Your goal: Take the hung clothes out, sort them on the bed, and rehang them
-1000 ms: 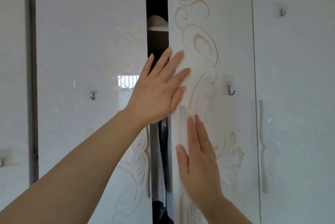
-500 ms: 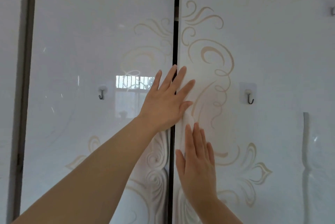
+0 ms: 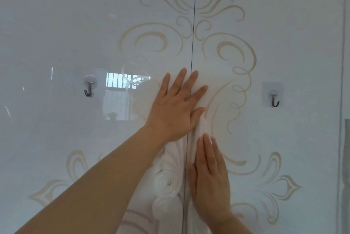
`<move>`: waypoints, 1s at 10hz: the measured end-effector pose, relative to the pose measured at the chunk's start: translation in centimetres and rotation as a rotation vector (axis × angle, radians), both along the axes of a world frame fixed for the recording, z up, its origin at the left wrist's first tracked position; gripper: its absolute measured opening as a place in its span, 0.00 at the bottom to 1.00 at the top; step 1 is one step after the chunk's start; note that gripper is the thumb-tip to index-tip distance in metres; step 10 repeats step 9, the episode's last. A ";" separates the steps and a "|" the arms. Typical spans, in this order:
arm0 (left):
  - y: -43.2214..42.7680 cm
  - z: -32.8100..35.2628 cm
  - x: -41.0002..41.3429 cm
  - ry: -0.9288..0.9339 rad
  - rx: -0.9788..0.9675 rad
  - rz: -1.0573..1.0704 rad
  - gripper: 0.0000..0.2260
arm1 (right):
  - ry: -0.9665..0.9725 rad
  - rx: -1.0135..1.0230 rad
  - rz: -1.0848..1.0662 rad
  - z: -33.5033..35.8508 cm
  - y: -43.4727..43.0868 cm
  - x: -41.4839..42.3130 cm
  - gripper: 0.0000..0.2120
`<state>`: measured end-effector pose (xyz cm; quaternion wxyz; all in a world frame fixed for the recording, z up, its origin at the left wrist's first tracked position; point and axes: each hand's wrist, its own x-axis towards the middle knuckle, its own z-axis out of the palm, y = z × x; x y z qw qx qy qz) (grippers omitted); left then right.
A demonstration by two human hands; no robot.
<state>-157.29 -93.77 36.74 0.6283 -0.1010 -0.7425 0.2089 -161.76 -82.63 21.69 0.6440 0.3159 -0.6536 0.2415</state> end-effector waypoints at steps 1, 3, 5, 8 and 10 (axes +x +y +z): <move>-0.2 -0.2 -0.4 0.023 0.004 -0.033 0.22 | 0.000 -0.032 -0.015 -0.2 -0.3 -0.3 0.23; -0.1 -0.9 -0.7 0.049 0.052 -0.066 0.20 | -0.018 -0.030 -0.031 -0.2 -0.4 0.0 0.23; 0.8 -3.1 0.0 0.033 0.140 -0.039 0.19 | -0.138 0.028 -0.079 0.0 0.1 1.4 0.23; 4.2 -9.9 8.2 -0.588 0.496 0.180 0.21 | -0.638 0.488 -0.152 0.1 4.8 7.7 0.38; 7.0 -12.1 12.0 -0.723 0.518 0.300 0.21 | -0.762 0.636 -0.159 -0.7 8.2 11.8 0.29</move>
